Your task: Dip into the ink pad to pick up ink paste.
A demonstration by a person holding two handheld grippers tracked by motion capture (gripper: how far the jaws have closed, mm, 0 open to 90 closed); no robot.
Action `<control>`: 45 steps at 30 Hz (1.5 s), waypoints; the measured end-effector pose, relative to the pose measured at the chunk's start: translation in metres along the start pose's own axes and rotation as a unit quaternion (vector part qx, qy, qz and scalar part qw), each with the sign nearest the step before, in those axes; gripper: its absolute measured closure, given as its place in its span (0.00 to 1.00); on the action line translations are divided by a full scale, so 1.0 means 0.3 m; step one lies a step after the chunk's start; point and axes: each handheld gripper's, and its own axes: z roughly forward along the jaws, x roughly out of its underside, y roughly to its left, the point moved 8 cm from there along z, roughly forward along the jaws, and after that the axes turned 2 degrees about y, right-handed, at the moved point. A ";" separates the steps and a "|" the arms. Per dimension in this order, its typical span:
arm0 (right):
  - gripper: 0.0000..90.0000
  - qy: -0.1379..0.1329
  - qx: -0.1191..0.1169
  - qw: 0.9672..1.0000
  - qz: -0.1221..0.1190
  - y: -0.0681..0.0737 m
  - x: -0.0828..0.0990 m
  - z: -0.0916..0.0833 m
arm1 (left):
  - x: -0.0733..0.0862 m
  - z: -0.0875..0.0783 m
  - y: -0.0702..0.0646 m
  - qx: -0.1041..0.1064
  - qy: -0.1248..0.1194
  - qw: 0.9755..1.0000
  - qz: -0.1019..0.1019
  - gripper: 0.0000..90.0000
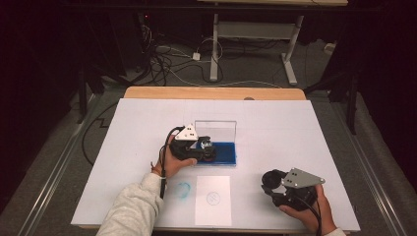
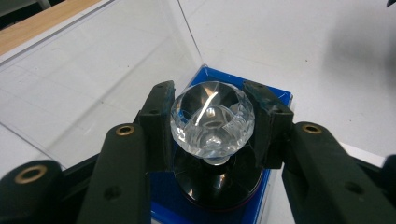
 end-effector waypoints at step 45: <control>0.42 0.011 -0.006 1.000 -0.011 0.014 0.005 0.011 | -0.025 0.022 -0.018 -0.041 0.053 0.998 0.009 0.61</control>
